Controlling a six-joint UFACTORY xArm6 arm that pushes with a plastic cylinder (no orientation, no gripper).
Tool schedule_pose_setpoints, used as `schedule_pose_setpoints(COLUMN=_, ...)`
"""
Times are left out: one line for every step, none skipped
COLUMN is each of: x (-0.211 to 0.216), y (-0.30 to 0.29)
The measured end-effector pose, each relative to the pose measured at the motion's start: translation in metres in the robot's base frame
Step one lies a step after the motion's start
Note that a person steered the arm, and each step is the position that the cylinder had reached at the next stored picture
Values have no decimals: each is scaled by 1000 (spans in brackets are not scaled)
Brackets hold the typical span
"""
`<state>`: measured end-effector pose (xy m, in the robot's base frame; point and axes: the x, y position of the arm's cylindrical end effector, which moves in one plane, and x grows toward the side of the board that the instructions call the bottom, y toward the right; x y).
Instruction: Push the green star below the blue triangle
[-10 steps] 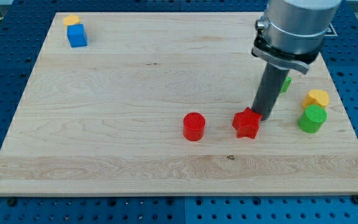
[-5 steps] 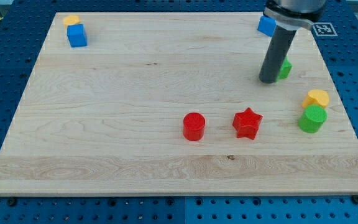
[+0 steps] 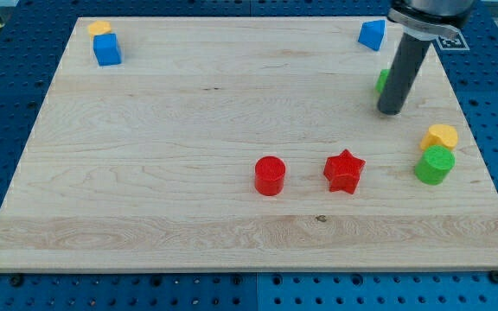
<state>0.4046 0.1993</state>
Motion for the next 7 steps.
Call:
schedule_pose_setpoints(x=-1, y=6)
schedule_pose_setpoints(x=-19, y=27)
schedule_pose_setpoints(x=-30, y=27)
schedule_pose_setpoints(x=-34, y=27)
schedule_pose_setpoints(x=-34, y=25)
schedule_pose_setpoints(x=-35, y=23)
schedule_pose_setpoints(x=-44, y=22)
